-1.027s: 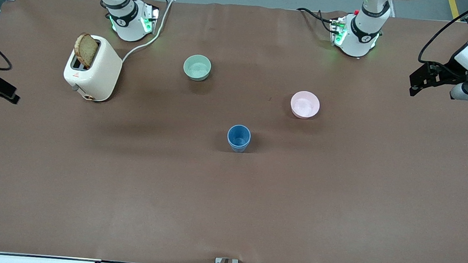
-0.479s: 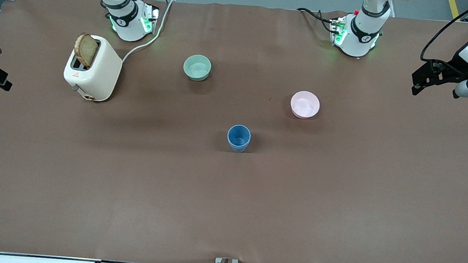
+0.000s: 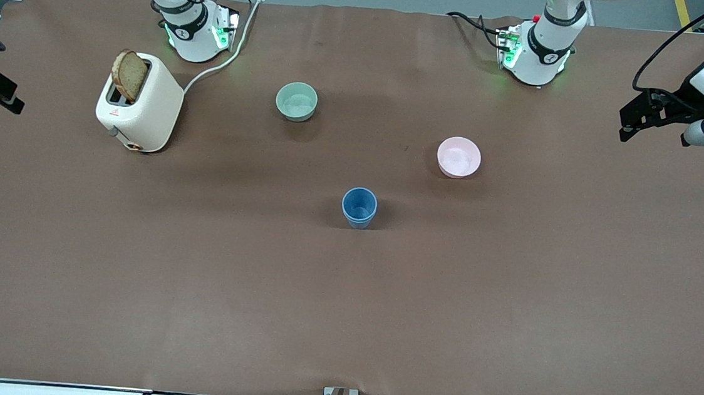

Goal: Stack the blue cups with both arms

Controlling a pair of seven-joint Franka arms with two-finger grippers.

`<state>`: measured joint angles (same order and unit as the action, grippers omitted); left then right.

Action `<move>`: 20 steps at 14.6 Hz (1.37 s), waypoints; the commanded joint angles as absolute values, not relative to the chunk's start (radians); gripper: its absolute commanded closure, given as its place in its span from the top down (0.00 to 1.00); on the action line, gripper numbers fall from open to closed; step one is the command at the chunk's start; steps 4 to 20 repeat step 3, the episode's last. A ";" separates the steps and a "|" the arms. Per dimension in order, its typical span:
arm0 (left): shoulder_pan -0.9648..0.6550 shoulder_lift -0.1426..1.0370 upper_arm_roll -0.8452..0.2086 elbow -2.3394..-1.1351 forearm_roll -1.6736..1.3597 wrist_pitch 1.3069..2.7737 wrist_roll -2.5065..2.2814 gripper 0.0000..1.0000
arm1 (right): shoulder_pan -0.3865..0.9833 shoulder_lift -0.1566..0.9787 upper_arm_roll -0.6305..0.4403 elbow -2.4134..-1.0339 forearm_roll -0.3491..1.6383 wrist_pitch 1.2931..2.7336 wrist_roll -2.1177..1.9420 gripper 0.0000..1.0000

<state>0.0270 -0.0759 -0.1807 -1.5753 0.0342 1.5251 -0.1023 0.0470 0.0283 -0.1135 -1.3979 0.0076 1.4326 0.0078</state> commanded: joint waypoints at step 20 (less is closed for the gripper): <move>0.031 -0.074 -0.186 -1.554 0.025 1.500 -0.087 1.00 | 0.009 -0.048 -0.078 -1.497 -0.018 1.468 0.006 1.00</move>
